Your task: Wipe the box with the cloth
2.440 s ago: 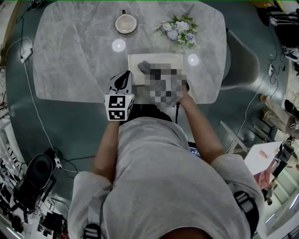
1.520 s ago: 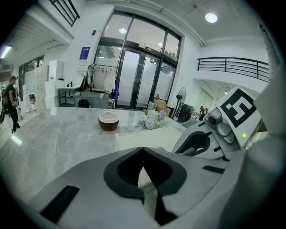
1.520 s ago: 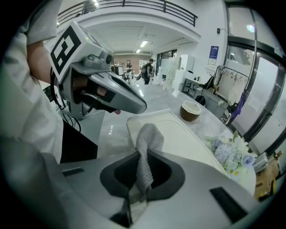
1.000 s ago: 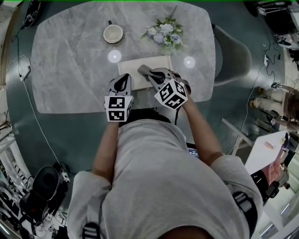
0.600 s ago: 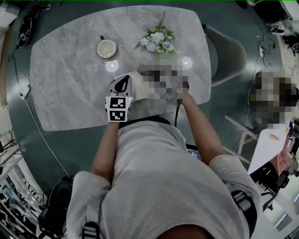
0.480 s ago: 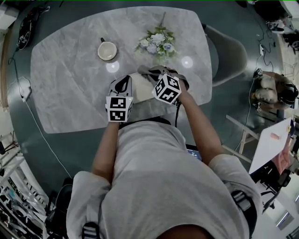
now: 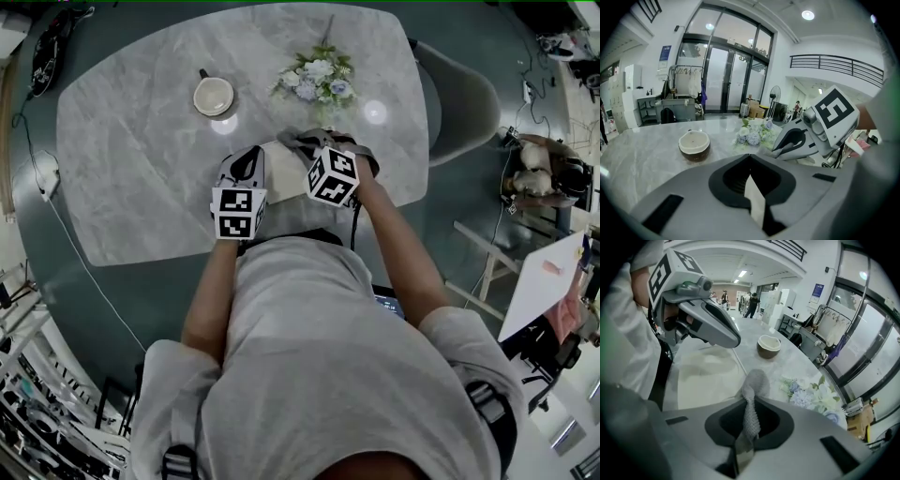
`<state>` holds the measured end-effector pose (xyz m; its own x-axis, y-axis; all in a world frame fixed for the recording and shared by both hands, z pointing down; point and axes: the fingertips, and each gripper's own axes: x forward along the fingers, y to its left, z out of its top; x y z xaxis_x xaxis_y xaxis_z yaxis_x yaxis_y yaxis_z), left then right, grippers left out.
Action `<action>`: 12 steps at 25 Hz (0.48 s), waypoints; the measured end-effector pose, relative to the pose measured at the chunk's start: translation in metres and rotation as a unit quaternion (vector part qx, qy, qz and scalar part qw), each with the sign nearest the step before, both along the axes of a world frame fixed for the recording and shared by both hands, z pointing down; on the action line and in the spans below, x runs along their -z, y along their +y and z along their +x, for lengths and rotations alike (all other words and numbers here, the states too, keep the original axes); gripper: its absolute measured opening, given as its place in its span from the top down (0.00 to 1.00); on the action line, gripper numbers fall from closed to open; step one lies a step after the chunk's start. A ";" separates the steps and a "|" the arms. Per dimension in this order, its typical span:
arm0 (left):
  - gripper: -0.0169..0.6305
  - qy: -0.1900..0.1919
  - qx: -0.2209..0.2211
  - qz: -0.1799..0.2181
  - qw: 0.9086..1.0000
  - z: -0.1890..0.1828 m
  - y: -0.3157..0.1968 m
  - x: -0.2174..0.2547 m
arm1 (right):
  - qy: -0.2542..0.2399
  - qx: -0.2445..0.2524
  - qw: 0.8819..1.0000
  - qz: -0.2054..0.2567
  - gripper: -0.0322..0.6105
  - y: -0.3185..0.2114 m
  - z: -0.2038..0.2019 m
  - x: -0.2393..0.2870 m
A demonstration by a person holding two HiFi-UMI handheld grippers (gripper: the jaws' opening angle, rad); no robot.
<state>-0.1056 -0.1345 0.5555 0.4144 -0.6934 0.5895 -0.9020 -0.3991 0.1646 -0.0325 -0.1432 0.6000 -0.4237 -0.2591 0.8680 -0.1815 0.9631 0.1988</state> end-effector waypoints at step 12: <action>0.94 -0.001 0.007 -0.005 1.000 0.017 0.020 -0.003 | -0.013 0.012 1.000 -0.026 0.89 0.037 0.008 -0.001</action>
<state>-0.0886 -0.1142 0.5581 0.4039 -0.6927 0.5975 -0.9076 -0.3853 0.1668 -0.0246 -0.1059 0.6008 -0.4524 -0.2034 0.8683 -0.1631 0.9761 0.1436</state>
